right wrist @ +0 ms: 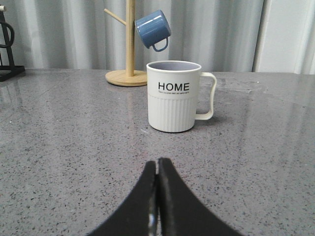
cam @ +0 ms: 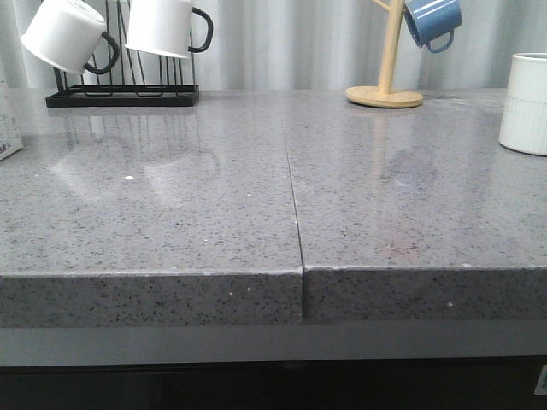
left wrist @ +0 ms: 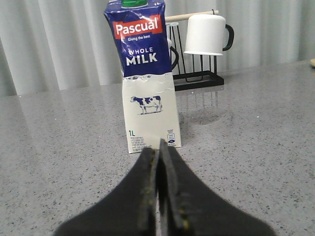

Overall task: Place milk next to cup
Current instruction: 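Open the right gripper and approach the white HOME mug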

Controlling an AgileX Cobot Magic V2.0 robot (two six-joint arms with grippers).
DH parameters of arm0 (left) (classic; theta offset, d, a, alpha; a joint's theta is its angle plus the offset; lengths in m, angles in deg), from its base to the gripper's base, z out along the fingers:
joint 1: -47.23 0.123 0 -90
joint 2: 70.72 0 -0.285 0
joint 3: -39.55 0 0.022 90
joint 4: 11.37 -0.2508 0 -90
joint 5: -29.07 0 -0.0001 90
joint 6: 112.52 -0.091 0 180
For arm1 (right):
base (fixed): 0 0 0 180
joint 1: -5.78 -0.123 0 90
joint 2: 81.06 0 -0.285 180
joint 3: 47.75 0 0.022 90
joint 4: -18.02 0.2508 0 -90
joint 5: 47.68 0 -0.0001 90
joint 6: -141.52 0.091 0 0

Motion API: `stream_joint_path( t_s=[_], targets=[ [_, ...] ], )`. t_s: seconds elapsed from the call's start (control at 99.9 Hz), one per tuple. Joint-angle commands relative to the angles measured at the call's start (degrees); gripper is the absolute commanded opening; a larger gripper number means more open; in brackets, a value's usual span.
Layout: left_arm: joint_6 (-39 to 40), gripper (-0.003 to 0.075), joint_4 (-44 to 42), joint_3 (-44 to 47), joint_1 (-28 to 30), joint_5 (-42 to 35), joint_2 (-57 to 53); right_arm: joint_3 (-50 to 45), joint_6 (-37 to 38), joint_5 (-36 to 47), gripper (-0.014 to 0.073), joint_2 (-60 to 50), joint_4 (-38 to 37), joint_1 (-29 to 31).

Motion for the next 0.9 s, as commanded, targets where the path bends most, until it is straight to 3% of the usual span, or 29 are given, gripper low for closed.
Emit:
stream_joint_path(
  t_s=[0.0,0.36,0.581,0.891],
  targets=[
    [0.4,-0.0021,0.1,3.0,-0.2,-4.6,-1.9,1.2,-0.4,4.8,-0.012,-1.1,-0.2,0.5],
    [0.4,-0.0021,0.1,3.0,-0.2,-4.6,-1.9,4.1,-0.4,5.0,-0.012,-1.1,-0.1,0.5],
    [0.4,-0.0021,0.1,3.0,-0.2,-4.6,-1.9,12.1,-0.4,-3.9,-0.012,3.4,0.5,0.5],
    [0.4,-0.0021,0.1,3.0,-0.2,-4.6,-1.9,24.8,-0.4,-14.3,-0.012,20.9,0.5,0.5]
  ],
)
